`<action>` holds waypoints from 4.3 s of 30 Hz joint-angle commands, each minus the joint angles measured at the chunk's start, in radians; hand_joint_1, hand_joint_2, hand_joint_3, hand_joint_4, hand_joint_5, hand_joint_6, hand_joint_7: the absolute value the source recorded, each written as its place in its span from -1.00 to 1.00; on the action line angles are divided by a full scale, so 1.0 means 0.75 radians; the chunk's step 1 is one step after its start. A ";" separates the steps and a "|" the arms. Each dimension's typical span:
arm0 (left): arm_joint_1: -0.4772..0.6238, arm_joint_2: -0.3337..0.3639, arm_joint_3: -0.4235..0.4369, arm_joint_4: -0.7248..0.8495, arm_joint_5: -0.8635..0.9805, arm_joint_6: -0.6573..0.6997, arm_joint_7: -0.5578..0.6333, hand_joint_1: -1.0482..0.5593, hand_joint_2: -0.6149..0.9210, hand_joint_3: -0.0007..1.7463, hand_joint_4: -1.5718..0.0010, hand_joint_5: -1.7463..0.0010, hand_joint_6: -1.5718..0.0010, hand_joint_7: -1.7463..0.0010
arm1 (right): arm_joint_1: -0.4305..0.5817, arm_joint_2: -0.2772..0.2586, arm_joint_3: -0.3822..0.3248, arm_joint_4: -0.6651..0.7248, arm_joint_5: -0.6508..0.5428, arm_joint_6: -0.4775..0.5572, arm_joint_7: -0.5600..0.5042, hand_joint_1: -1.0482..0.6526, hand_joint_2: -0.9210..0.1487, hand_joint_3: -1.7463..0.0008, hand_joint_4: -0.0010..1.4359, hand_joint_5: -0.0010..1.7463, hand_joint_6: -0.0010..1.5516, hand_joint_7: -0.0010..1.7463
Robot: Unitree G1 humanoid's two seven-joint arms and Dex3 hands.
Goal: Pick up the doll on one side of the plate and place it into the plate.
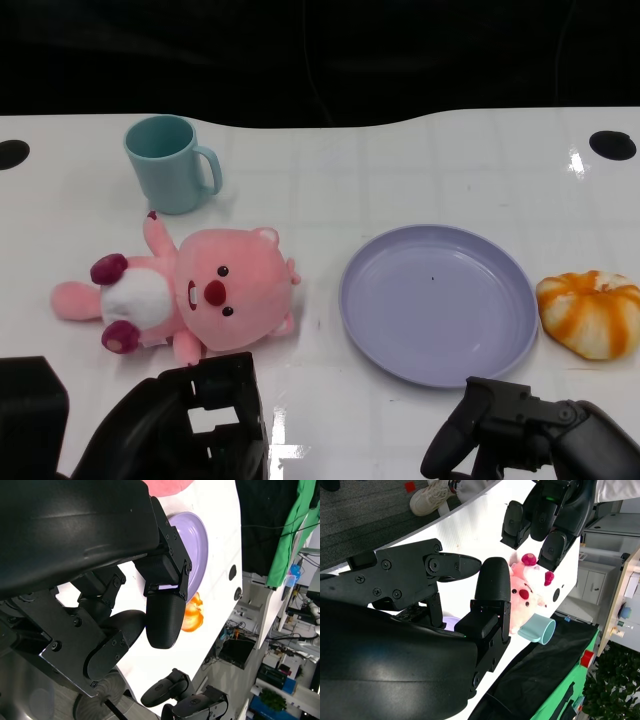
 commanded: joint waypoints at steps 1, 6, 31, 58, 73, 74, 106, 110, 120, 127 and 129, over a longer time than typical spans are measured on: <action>-0.013 0.020 0.001 -0.002 0.016 -0.001 0.004 0.15 0.22 0.73 -0.20 -1.00 -0.12 -0.79 | -0.001 -0.010 -0.024 -0.002 0.015 -0.009 0.001 -0.05 -1.00 0.62 -0.06 0.80 -0.23 0.47; -0.012 0.015 0.000 0.000 0.015 -0.008 0.003 0.15 0.21 0.74 -0.20 -1.00 -0.12 -0.80 | -0.001 -0.015 -0.027 -0.003 0.014 -0.010 0.004 -0.04 -1.00 0.62 -0.06 0.80 -0.23 0.47; -0.002 -0.028 0.027 -0.008 0.007 -0.045 0.022 0.13 0.24 0.65 -0.12 -0.87 -0.06 -0.59 | 0.002 -0.015 -0.025 0.004 0.018 -0.018 0.003 -0.05 -1.00 0.62 -0.06 0.80 -0.23 0.47; -0.086 0.083 0.106 0.100 0.509 -0.671 0.034 -0.41 1.00 -0.89 0.86 0.06 0.50 0.79 | -0.025 -0.007 0.008 -0.002 -0.014 -0.001 -0.004 -0.05 -1.00 0.62 -0.05 0.79 -0.23 0.47; -0.268 0.303 0.144 0.148 1.114 -0.754 0.130 -0.47 1.00 -0.94 1.00 0.46 0.69 0.96 | -0.020 -0.006 -0.001 -0.012 -0.002 0.012 -0.001 -0.05 -1.00 0.62 -0.05 0.79 -0.23 0.47; -0.281 0.320 0.143 0.147 1.145 -0.735 0.119 -0.47 1.00 -0.95 1.00 0.49 0.70 0.97 | -0.020 -0.007 -0.001 -0.012 -0.003 0.010 -0.001 -0.05 -1.00 0.62 -0.05 0.79 -0.23 0.46; -0.869 0.477 -0.326 0.842 1.712 -0.611 -0.018 -0.50 0.98 -0.99 0.89 0.56 0.62 1.00 | -0.007 0.000 0.029 -0.063 -0.020 0.060 -0.013 -0.06 -1.00 0.63 -0.05 0.78 -0.22 0.45; -0.933 0.441 -0.392 0.970 1.742 -0.593 -0.008 -0.51 1.00 -0.99 0.83 0.69 0.62 1.00 | -0.005 -0.001 0.032 -0.079 -0.026 0.073 -0.014 -0.07 -1.00 0.62 -0.04 0.79 -0.22 0.45; -1.101 0.302 -0.484 1.399 1.699 -0.523 0.003 -0.45 0.98 -1.00 0.71 0.85 0.59 0.99 | 0.010 -0.001 0.036 -0.115 -0.026 0.098 -0.017 -0.05 -1.00 0.63 -0.03 0.79 -0.21 0.45; -1.182 0.235 -0.543 1.679 1.680 -0.557 0.069 -0.42 0.97 -0.99 0.66 0.89 0.54 0.99 | 0.021 0.001 0.033 -0.128 -0.023 0.100 -0.023 -0.05 -1.00 0.63 -0.04 0.80 -0.21 0.45; -1.200 0.222 -0.565 1.742 1.679 -0.571 0.080 -0.41 0.99 -0.99 0.65 0.91 0.54 0.99 | 0.023 0.001 0.032 -0.130 -0.023 0.097 -0.023 -0.06 -1.00 0.63 -0.04 0.80 -0.21 0.46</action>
